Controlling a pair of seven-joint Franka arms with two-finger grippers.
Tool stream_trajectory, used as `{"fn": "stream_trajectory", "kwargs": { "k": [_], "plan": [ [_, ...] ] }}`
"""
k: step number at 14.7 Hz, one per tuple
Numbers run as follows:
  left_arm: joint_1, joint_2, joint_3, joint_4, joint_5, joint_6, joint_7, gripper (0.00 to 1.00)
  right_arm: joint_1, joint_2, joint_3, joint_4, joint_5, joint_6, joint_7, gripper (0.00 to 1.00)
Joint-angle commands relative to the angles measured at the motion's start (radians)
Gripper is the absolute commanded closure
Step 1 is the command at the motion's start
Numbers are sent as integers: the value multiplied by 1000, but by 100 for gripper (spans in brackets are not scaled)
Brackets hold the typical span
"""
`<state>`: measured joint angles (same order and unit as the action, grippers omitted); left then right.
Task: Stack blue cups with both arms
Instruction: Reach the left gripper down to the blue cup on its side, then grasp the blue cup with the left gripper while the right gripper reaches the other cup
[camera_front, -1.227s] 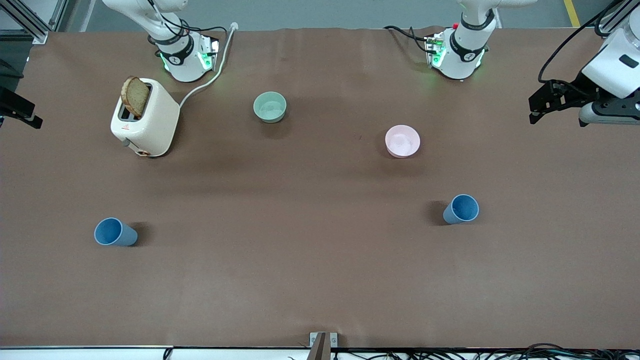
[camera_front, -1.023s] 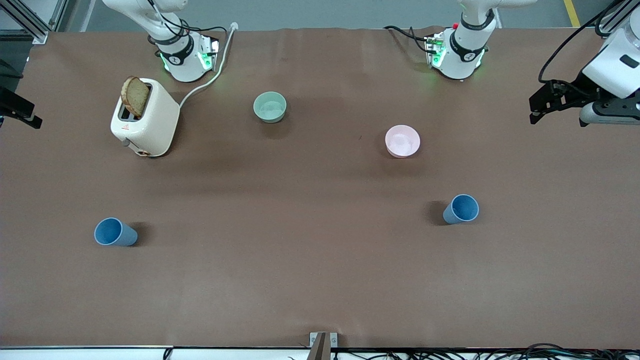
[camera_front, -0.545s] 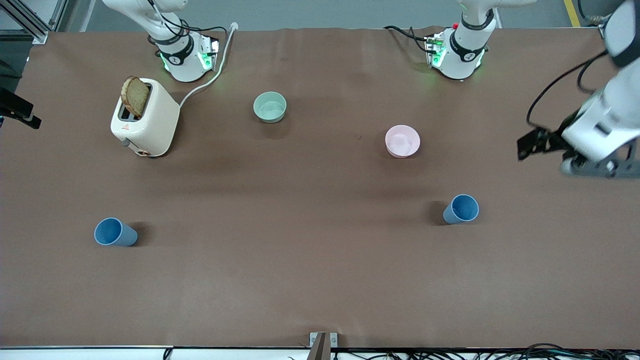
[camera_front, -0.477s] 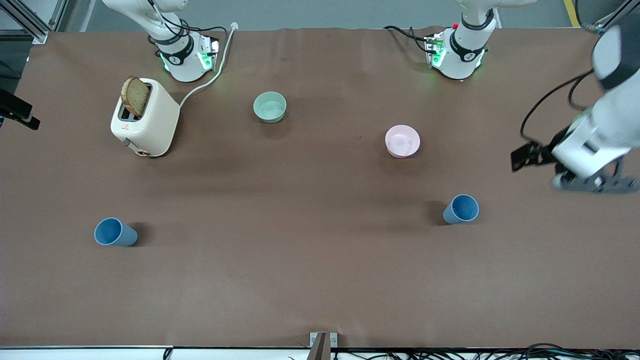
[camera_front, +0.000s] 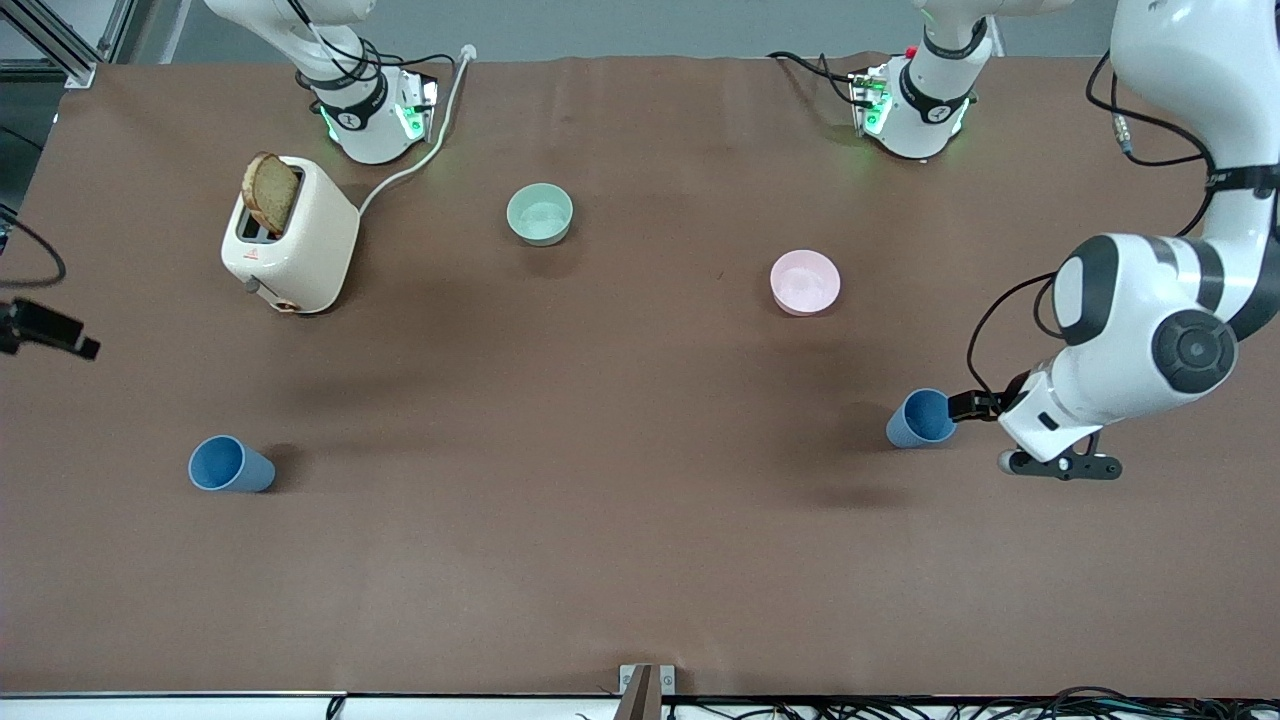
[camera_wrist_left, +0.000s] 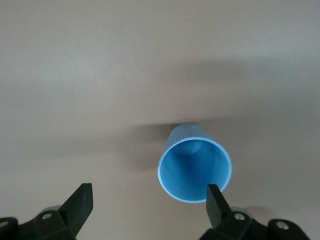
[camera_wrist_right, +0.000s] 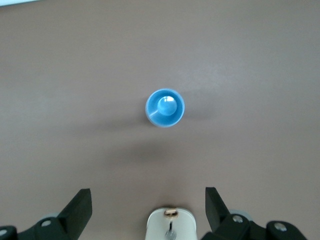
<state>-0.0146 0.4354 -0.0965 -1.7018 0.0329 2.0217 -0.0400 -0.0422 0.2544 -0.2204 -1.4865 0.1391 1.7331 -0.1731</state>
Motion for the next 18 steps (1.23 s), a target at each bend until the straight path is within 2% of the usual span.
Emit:
{"fn": "stream_trajectory", "kwargs": {
  "k": [1, 4, 7, 8, 11, 12, 16, 17, 18],
  "plan": [
    [4, 18, -5, -27, 4, 17, -8, 2, -18, 124, -31, 20, 59, 80, -87, 0],
    [2, 55, -8, -73, 2, 102, -8, 20, -35, 230, -33, 19, 99, 182, -138, 2],
    [4, 86, -8, -95, 2, 178, -8, 34, -51, 319, -33, 17, 132, 278, -212, 4],
    [5, 91, -8, -95, 2, 180, -9, 47, -51, 342, -33, 17, 163, 289, -218, 4],
    [4, 89, -9, -93, 1, 178, -12, 89, -51, 391, -30, 6, 177, 335, -221, 10],
    [4, 86, -11, -91, -1, 178, -12, 98, -51, 397, -28, -4, 180, 339, -221, 13],
    [-21, 51, -32, -46, -70, 169, -62, 100, -45, 433, -27, -24, 263, 371, -238, 28],
    [-21, 46, -63, -24, -70, 160, -119, 100, -42, 434, -27, -24, 263, 382, -238, 36],
    [-25, 46, -101, 0, -70, 137, -196, 100, -44, 434, -27, -26, 263, 381, -238, 49]
  ]
}}
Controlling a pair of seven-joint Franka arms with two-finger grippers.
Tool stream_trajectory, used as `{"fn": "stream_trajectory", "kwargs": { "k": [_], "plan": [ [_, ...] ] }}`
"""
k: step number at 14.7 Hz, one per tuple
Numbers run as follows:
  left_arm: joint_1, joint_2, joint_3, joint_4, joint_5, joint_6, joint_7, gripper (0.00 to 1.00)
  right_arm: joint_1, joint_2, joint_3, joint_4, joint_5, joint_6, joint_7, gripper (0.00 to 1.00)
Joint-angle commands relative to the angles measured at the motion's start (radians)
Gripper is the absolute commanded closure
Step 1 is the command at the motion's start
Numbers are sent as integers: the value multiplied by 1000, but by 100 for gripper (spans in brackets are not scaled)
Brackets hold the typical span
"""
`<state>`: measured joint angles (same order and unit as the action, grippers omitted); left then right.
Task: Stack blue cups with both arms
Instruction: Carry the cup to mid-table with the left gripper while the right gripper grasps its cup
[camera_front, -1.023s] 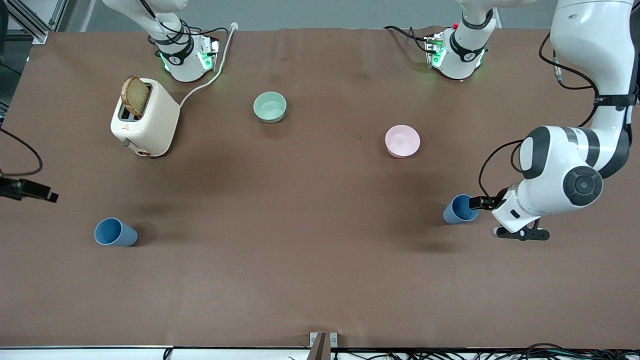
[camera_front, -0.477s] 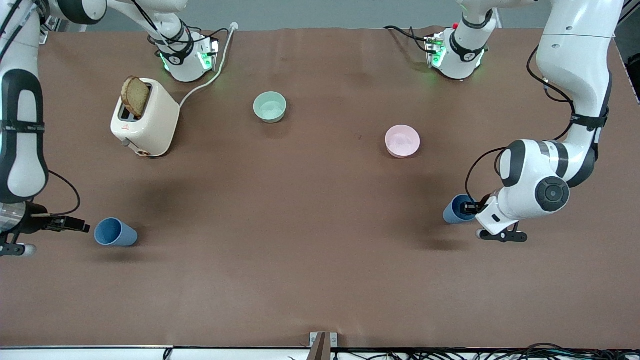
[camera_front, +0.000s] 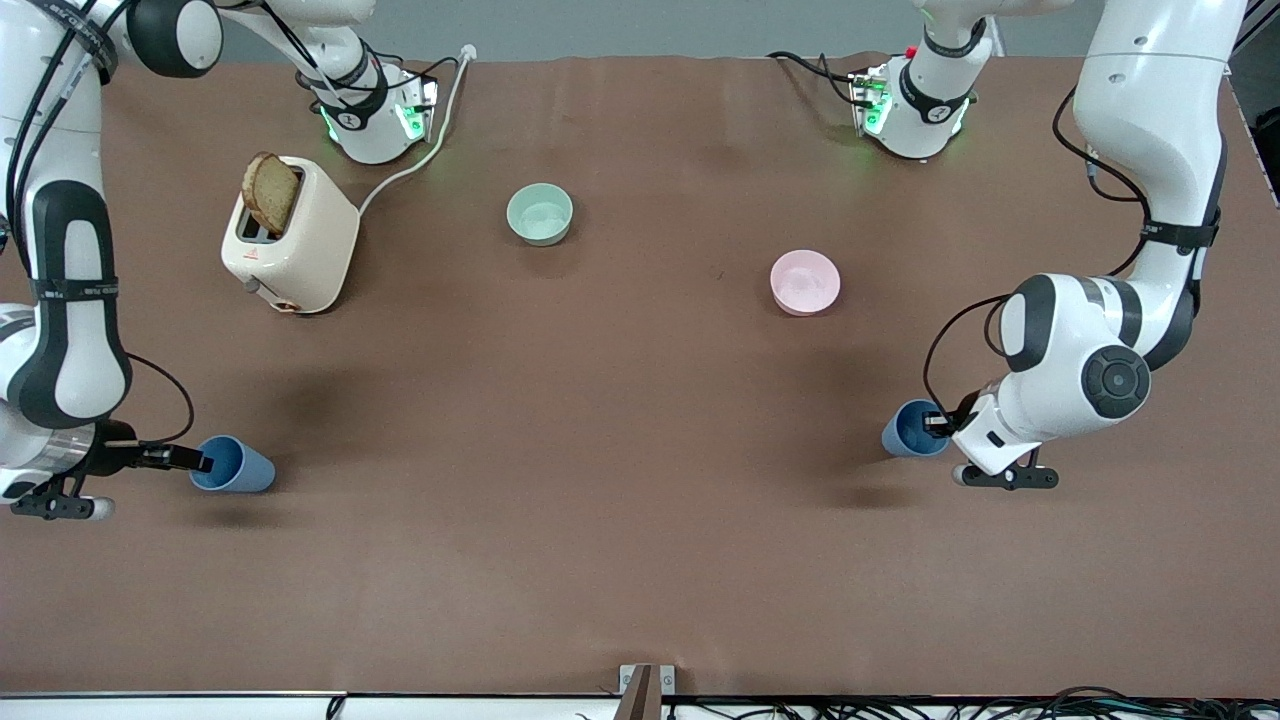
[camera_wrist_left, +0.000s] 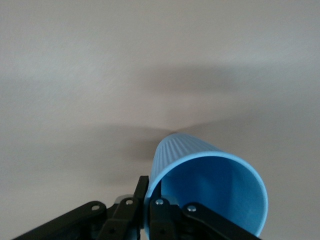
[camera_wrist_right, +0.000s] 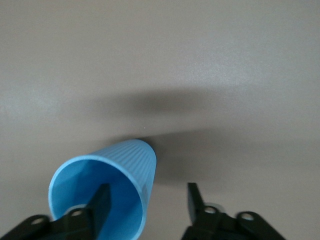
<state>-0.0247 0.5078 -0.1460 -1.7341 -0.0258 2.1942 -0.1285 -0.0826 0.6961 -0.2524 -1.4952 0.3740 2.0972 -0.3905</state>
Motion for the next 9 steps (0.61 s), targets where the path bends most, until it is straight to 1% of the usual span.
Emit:
{"fn": "stream_trajectory", "kwargs": {
  "k": [1, 2, 3, 4, 7, 9],
  "plan": [
    [-21, -25, -79, 54, -9, -43, -178, 100, -3, -7, 5, -17, 29, 18, -19, 65],
    [-41, -25, -104, 65, -9, -45, -248, 100, -2, -7, 7, -17, 31, 20, -19, 80],
    [-70, -20, -115, 77, -8, -47, -323, 100, -2, -4, 7, -16, 34, 20, -19, 90],
    [-116, -11, -115, 94, -3, -45, -405, 100, -2, -3, 5, -16, 40, 20, -19, 96],
    [-260, 67, -113, 186, 1, -44, -652, 100, 0, -12, 5, -16, 39, 3, -16, 97],
    [-332, 119, -107, 238, 1, -36, -773, 100, 3, -48, 5, -14, 33, -21, -5, 97]
  ]
}}
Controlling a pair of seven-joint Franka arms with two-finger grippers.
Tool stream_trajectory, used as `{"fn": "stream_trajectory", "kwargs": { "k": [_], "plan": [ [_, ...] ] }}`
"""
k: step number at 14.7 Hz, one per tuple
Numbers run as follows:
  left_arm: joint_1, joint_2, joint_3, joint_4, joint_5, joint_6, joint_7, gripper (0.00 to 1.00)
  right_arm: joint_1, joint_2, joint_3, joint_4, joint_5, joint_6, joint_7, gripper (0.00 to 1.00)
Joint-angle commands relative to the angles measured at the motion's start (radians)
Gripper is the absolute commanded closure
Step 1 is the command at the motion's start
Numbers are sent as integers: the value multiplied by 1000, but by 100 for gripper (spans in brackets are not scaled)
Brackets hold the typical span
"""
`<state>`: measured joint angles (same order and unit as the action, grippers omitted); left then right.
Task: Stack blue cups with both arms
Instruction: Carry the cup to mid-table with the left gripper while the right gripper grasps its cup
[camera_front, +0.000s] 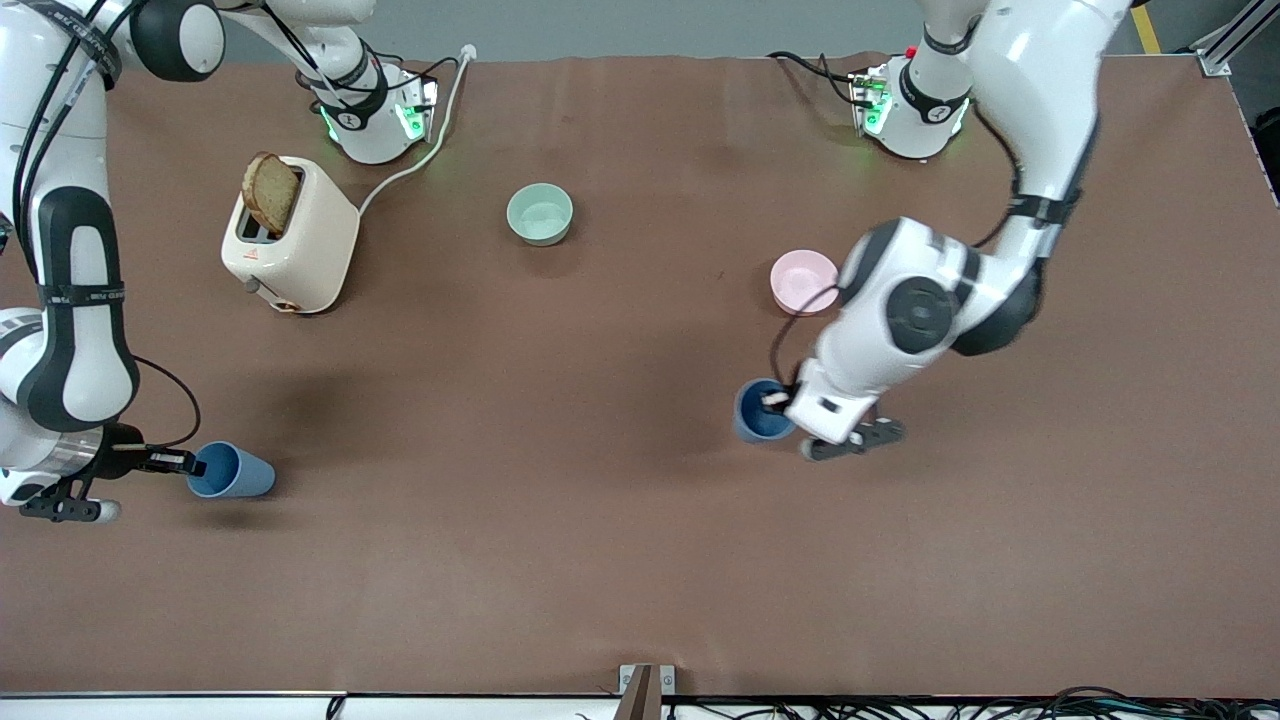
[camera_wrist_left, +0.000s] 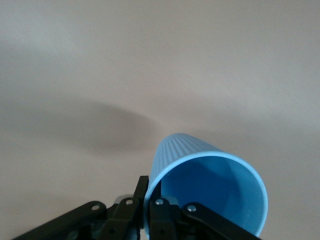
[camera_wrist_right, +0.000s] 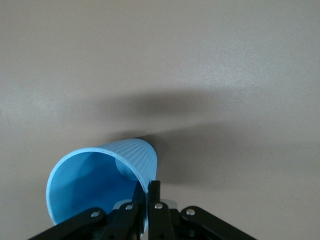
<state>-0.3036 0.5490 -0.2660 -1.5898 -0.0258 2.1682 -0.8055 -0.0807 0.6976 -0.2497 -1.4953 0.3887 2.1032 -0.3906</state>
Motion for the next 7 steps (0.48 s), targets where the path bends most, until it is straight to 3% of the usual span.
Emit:
{"fn": "stream_trajectory", "kwargs": {
  "k": [1, 4, 7],
  "plan": [
    [-77, 103, 13, 117, 1, -10, -127, 100, 1, -81, 3, -11, 12, -66, -5, 97],
    [-136, 160, 19, 148, 3, 25, -193, 100, 2, -180, 1, -11, -16, -133, 16, 97],
    [-181, 193, 19, 151, 0, 94, -230, 99, 16, -300, 48, -13, -135, -233, 175, 97]
  ]
}}
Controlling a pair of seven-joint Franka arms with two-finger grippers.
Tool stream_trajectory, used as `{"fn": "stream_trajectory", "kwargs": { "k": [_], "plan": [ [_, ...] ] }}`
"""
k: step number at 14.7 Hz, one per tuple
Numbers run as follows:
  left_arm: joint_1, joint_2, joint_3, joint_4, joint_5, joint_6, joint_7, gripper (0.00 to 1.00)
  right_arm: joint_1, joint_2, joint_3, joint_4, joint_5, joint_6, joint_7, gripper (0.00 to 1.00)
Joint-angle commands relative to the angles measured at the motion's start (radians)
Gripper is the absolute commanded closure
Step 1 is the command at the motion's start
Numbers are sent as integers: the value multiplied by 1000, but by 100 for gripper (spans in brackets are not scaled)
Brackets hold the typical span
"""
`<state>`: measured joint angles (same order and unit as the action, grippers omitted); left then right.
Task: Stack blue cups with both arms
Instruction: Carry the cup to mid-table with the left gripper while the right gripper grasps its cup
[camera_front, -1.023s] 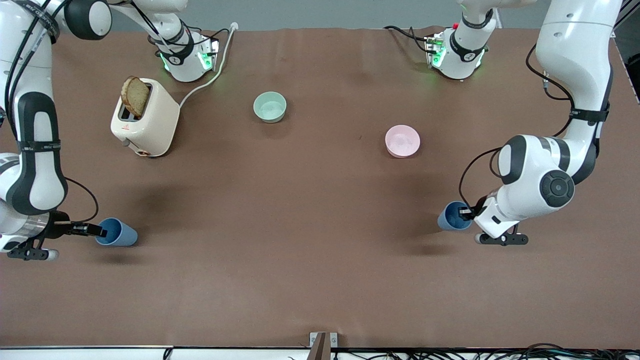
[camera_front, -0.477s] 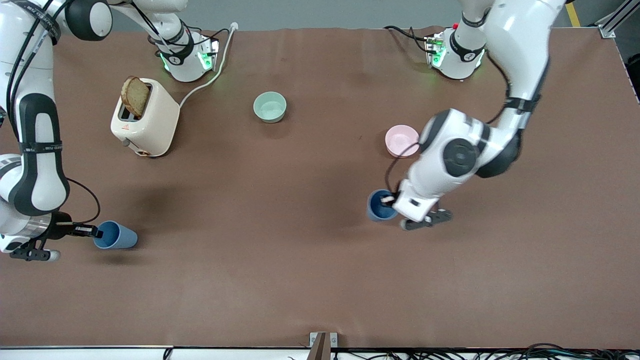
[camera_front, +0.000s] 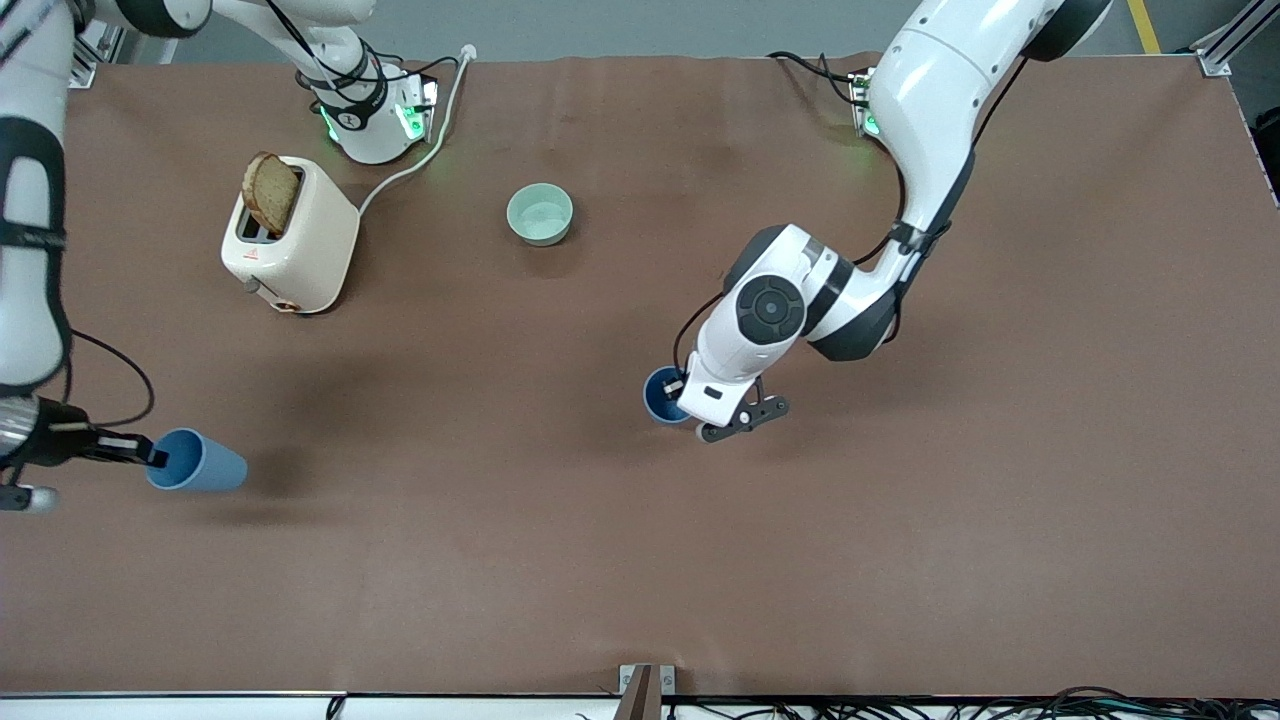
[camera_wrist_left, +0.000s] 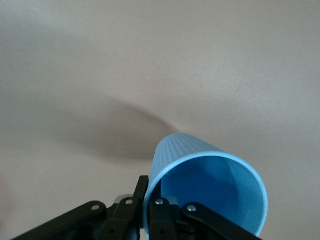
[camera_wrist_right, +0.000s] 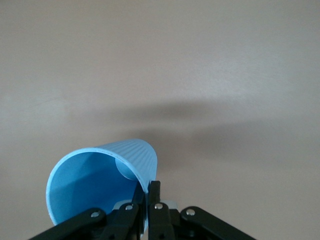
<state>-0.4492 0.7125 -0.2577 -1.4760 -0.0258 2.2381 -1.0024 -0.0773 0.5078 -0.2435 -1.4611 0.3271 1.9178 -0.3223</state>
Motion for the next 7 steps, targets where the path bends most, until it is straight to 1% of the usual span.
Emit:
{"fn": "stream_trajectory", "kwargs": {
  "k": [1, 2, 3, 4, 5, 6, 7],
  "plan": [
    [-51, 36, 12, 36, 4, 32, -42, 99, 13, -148, 76, -51, -100, -69, 159, 96],
    [-52, 39, 12, 36, 12, 32, -44, 96, 13, -179, 107, -51, -121, -81, 220, 96],
    [-52, 44, 12, 34, 18, 32, -44, 91, 14, -207, 145, -51, -150, -106, 286, 96],
    [-52, 44, 12, 34, 18, 32, -45, 68, 13, -237, 195, -51, -201, -126, 355, 96],
    [-51, 38, 12, 36, 18, 32, -45, 29, 13, -261, 254, -51, -254, -134, 430, 96],
    [-46, 25, 14, 36, 26, 32, -45, 1, 10, -282, 316, -51, -287, -155, 515, 97],
    [-37, -1, 15, 40, 30, 25, -44, 0, 10, -291, 360, -48, -292, -176, 584, 97]
  ]
}}
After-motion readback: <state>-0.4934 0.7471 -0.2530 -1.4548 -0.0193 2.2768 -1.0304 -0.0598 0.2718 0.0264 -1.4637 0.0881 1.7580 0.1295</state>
